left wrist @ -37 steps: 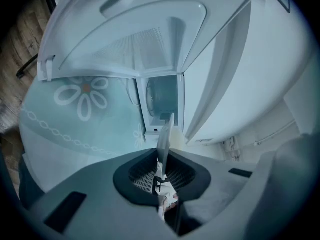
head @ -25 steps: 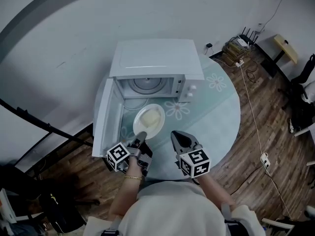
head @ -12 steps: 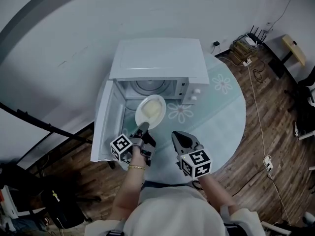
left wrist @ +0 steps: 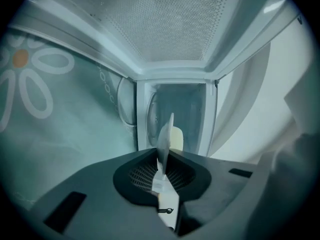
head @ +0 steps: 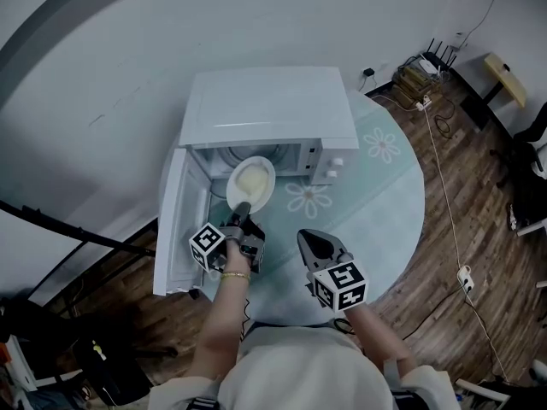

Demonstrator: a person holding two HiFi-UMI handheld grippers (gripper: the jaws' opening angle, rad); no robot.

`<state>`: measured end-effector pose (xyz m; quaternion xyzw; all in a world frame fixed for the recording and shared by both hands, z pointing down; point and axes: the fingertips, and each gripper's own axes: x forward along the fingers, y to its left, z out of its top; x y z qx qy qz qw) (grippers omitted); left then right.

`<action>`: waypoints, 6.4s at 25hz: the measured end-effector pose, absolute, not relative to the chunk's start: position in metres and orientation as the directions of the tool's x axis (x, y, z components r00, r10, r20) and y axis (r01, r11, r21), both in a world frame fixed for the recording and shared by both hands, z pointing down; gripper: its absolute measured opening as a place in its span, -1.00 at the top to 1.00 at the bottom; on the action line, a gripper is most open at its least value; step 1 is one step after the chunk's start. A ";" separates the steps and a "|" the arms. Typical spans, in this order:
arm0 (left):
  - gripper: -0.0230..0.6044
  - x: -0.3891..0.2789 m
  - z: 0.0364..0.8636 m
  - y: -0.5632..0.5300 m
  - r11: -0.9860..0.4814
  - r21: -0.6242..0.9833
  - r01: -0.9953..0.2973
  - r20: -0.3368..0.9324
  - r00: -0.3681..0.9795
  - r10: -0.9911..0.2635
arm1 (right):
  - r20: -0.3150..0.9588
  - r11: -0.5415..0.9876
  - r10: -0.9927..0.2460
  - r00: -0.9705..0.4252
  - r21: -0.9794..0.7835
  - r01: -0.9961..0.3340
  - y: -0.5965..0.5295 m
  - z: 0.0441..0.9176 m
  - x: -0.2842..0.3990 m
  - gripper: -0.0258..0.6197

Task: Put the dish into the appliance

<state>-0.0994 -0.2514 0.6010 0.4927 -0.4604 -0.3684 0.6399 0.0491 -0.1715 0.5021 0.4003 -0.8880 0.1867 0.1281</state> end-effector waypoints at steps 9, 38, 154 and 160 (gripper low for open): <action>0.79 -0.104 0.623 -0.274 0.274 0.961 0.027 0.254 0.299 -0.920 | 0.395 0.584 -0.673 -0.625 -0.233 -0.777 -0.186 0.513 0.055 0.91; 0.79 -0.110 0.657 -0.341 0.322 0.945 0.046 0.295 0.297 -0.908 | 0.417 0.575 -0.657 -0.628 -0.262 -0.775 -0.214 0.526 0.038 0.91; 0.89 -0.050 0.512 -0.124 -0.190 0.846 -0.498 0.178 0.599 -0.781 | 0.363 0.607 -0.657 -0.660 -0.264 -0.750 -0.121 0.497 0.061 0.91; 0.89 -0.048 0.514 -0.124 -0.184 0.851 -0.491 0.181 0.604 -0.776 | 0.364 0.611 -0.654 -0.664 -0.263 -0.746 -0.121 0.498 0.060 0.91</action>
